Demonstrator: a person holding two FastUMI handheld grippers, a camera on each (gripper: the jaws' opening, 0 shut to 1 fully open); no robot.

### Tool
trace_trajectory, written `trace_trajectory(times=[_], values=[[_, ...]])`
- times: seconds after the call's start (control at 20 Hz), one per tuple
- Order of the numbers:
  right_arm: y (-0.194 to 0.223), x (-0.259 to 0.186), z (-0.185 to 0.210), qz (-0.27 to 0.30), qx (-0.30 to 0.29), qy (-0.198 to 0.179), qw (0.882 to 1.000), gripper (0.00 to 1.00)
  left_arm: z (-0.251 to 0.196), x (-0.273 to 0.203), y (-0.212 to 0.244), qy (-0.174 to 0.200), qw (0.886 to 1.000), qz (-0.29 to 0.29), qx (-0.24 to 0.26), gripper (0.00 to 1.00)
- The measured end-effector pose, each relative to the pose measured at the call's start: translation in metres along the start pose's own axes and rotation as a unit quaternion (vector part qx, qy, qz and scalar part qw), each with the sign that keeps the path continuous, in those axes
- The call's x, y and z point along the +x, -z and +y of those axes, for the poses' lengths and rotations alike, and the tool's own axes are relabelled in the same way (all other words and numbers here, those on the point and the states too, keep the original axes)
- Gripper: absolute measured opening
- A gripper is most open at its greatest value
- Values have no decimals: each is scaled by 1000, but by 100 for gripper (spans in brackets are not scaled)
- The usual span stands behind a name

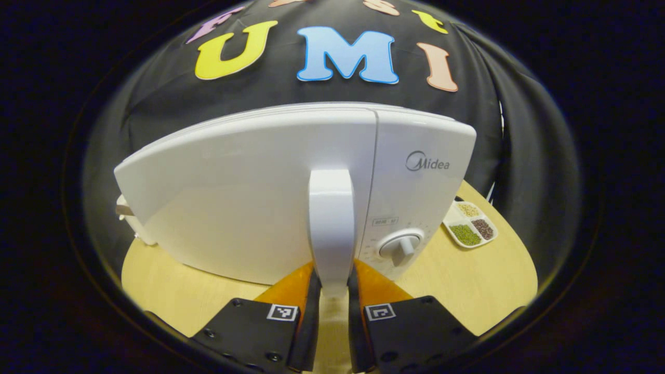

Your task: Open the microwave oven with the left hand, put the food in, and close the microwave oven.

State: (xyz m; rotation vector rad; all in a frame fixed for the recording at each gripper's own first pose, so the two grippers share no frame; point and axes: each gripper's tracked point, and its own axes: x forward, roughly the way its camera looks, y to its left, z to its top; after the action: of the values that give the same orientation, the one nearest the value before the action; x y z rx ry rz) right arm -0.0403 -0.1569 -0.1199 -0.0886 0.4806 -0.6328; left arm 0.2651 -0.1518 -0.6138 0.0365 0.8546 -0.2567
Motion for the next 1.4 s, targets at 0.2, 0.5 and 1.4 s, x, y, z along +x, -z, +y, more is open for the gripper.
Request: trace_trajectory(times=[0.2,0.5,1.4], values=[[2,-1,0,0,-6,-1,1000,94,-1,-3,0,14,1000,-6,-12,29],[5,-1,-2,1,3,2,1000,94,-2,-4,1,43,999,-25,5,22],[8,-7,16,-3,18,-33,999,94,50,-122,79,35,998,-35,49,21]])
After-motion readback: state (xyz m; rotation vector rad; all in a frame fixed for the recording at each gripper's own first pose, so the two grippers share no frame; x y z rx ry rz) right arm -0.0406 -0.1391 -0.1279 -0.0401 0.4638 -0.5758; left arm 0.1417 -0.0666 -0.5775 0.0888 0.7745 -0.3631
